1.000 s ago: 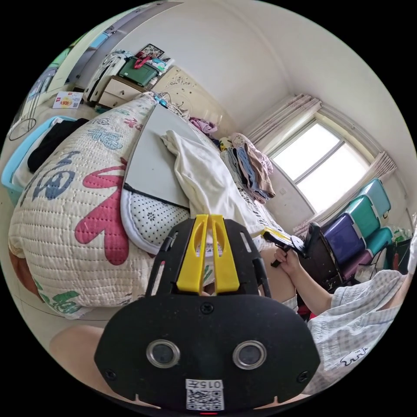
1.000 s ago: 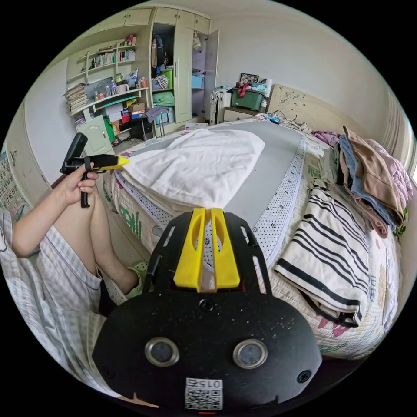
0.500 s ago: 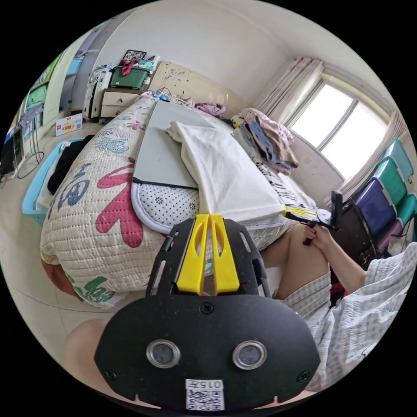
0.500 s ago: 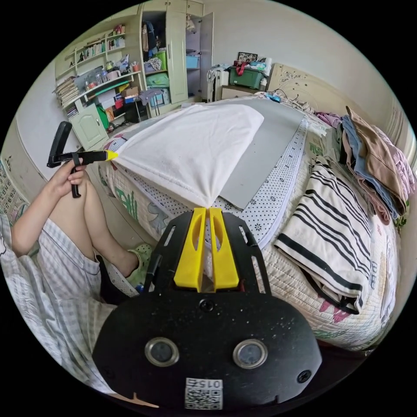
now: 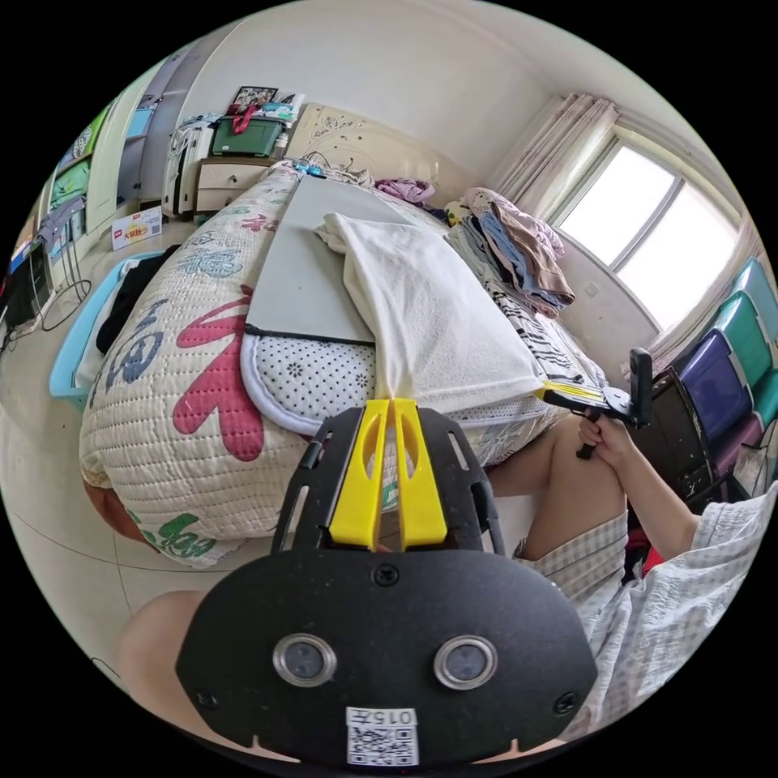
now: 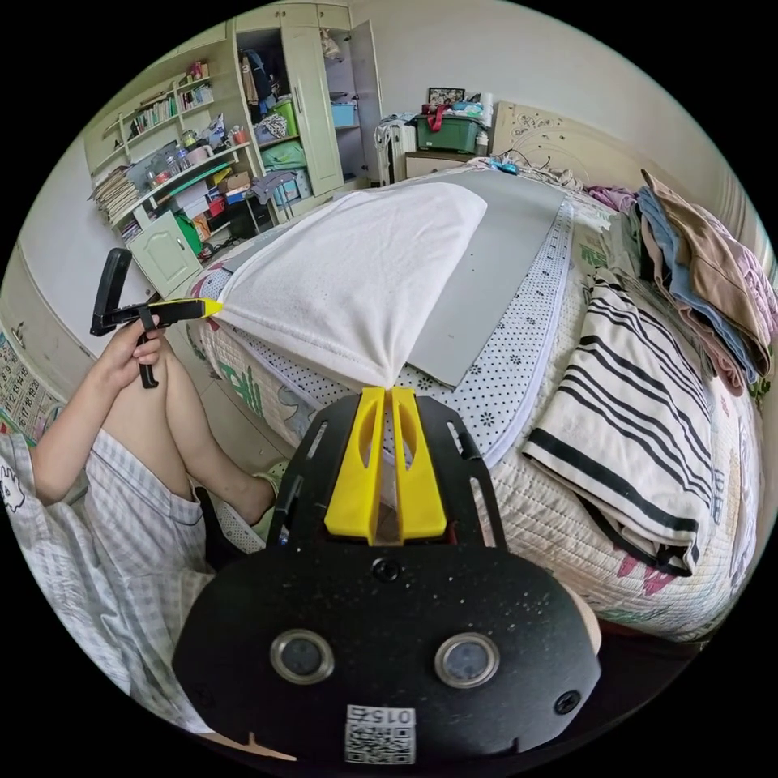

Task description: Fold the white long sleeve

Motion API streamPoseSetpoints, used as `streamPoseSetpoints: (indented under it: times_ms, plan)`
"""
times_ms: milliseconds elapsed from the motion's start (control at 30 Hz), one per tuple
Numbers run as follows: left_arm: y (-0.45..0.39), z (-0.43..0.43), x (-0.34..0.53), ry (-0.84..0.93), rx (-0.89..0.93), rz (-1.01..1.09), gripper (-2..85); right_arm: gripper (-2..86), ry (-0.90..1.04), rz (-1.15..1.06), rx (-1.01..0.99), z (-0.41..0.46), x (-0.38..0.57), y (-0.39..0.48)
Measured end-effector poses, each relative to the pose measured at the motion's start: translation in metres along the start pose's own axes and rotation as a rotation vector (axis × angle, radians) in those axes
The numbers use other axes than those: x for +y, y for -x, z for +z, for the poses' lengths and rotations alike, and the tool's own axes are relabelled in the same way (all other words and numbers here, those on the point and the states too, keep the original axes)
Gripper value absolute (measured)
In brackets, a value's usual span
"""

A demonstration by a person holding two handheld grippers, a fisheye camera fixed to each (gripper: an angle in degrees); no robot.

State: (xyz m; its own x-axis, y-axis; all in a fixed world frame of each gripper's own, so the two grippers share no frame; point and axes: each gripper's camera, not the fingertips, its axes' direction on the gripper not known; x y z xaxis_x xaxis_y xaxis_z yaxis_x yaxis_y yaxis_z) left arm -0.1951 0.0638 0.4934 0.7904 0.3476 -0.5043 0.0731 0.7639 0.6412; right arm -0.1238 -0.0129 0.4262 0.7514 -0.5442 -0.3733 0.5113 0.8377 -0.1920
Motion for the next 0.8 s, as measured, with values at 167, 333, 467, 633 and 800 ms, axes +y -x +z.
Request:
streamPoseSetpoints:
  times_ms: [167, 333, 467, 633, 800]
  plan:
    - [-0.014, 0.005, 0.0, 0.015, -0.048, 0.018, -0.4, -0.1, 0.014, -0.037, 0.099, 0.001, -0.003, 0.023]
    - [-0.023, 0.01, 0.0, 0.032, -0.076, 0.018, -0.2, 0.2, 0.001, -0.003, 0.185, -0.001, 0.0, 0.042]
    - [-0.035, 0.012, 0.0, 0.036, -0.138, 0.006, 0.3, 0.3, -0.017, 0.037, 0.231, -0.005, 0.004, 0.054]
    - [-0.048, 0.014, -0.003, 0.061, -0.195, -0.008, 0.4, 0.2, -0.016, 0.063, 0.256, -0.011, 0.009, 0.061]
    - [-0.038, 0.008, -0.003, 0.057, -0.152, -0.152, 0.5, -0.2, 0.031, 0.124, 0.162, -0.027, 0.019, 0.055]
